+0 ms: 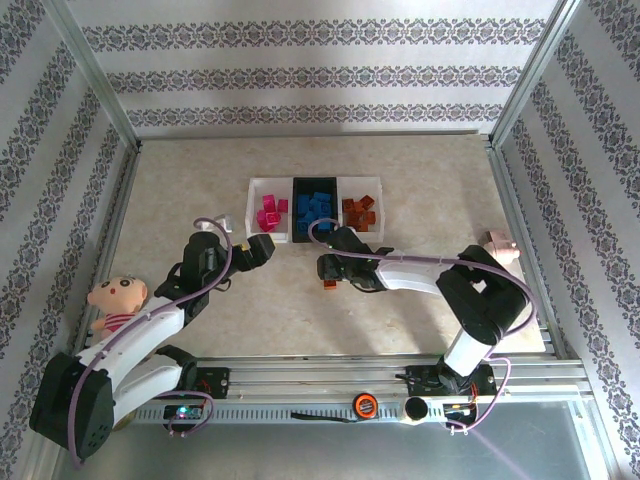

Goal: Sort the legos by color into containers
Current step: Pick up the lego from the center of the table.

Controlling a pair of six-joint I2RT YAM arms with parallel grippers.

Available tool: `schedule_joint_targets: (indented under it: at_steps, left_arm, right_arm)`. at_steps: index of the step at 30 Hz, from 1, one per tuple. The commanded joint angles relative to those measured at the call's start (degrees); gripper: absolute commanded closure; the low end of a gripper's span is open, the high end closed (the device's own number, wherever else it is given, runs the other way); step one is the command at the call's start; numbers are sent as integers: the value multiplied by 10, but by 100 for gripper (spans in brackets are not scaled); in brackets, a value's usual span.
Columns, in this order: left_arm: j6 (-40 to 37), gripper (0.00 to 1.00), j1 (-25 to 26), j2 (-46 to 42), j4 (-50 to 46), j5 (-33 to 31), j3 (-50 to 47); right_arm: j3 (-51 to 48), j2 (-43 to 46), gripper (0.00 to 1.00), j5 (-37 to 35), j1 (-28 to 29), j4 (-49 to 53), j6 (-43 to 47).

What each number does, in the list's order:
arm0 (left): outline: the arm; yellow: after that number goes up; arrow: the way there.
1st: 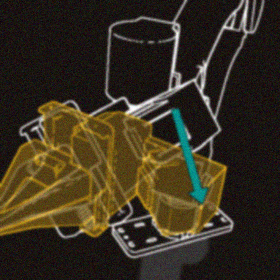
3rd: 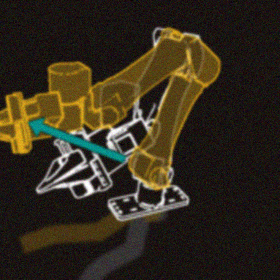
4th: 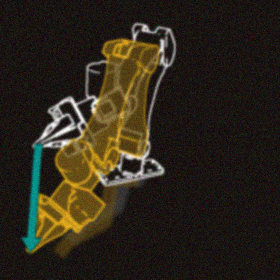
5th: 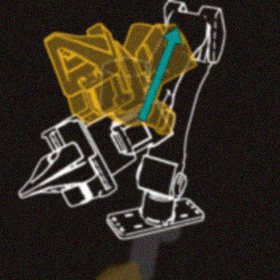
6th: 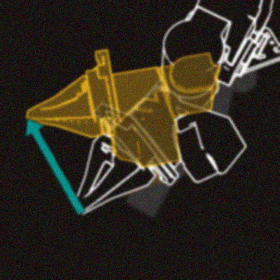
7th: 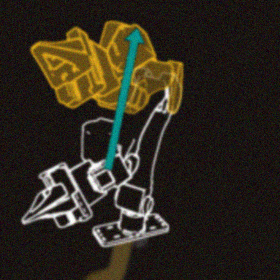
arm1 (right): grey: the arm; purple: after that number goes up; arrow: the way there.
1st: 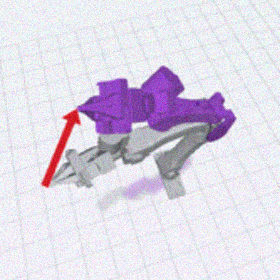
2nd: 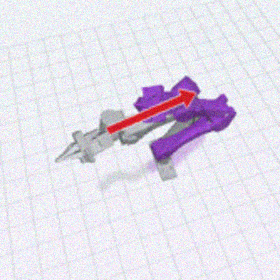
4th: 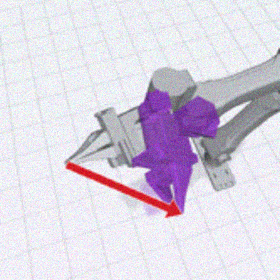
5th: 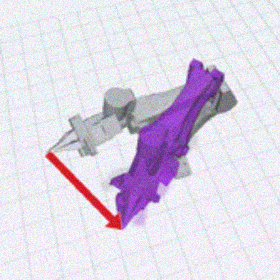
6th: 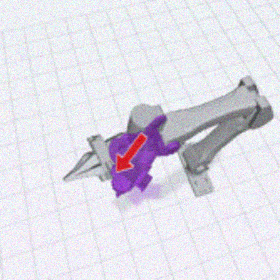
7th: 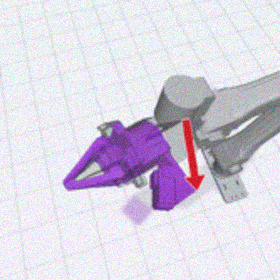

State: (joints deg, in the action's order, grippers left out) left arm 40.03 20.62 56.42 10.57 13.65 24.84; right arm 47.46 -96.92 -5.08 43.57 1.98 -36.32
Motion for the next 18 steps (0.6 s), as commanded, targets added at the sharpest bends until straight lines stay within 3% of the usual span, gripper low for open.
schedule_joint_targets:
  at_steps: [1,8,14,18]
  left_arm:
    - [9,0,6,-4,-14,-7,-12]
    - [7,0,6,-14,-15,-5,-22]
    - [2,0,6,-37,-30,-15,-30]
    - [1,0,6,-71,-46,-28,-37]
  right_arm:
    - [19,-14,46,-14,7,12,-4]
    - [18,9,69,-22,2,10,20]
    - [19,98,74,11,-3,7,74]
    - [71,101,74,68,-3,7,102]
